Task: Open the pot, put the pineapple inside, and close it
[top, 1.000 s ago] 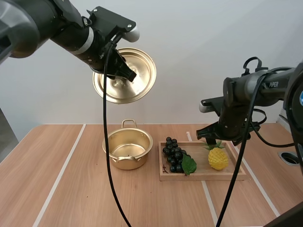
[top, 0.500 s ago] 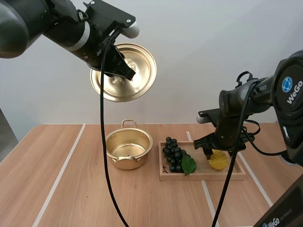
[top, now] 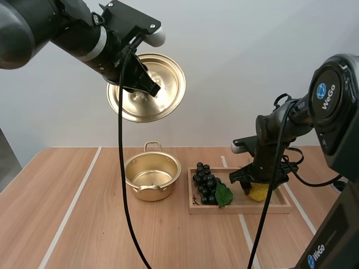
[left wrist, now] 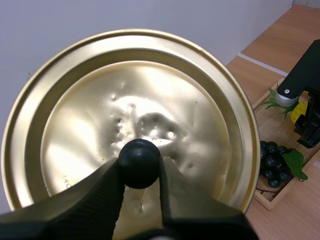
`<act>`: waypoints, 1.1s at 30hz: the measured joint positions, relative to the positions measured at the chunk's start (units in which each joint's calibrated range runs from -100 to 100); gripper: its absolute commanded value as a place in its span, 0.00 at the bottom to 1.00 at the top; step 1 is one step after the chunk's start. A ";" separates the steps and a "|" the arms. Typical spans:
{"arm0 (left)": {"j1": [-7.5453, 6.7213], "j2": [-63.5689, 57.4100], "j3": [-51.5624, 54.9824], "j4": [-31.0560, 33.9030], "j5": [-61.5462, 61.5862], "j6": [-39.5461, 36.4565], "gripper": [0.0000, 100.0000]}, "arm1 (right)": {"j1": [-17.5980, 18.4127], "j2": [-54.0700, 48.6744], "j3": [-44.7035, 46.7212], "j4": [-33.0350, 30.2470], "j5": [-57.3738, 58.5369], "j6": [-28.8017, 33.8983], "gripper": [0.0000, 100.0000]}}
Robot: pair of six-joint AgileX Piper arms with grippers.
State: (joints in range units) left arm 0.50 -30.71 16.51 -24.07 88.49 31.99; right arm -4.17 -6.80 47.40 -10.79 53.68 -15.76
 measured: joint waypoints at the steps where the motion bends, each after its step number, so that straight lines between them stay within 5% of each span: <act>1: 0.00 0.00 0.00 0.00 0.00 0.00 0.00 | 0.00 0.36 0.00 -0.14 -0.30 0.00 1.00; 8: 0.00 0.00 0.00 0.00 -1.66 0.00 0.00 | 0.00 3.01 0.00 -1.25 -3.30 0.00 1.00; 19: 0.00 -2.09 -3.50 -0.76 -21.45 0.00 0.00 | 0.00 3.98 -0.13 -2.07 -6.31 0.00 0.98; 22: 0.00 -2.54 -7.79 -1.38 -23.05 0.00 0.00 | 0.00 3.98 -0.13 -2.11 -6.30 0.00 0.48; 24: 0.00 -2.69 -10.99 -1.73 -23.71 -0.11 0.00 | 0.00 4.11 -0.13 -2.22 -6.84 0.00 0.01; 33: 0.00 -3.11 -22.02 -2.18 -25.31 -1.49 0.00 | 0.00 4.11 -0.13 -2.22 -6.84 0.09 0.00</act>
State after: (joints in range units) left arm 0.50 -33.82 -5.51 -26.25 63.18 30.50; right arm -4.17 -2.69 47.27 -13.01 46.83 -15.67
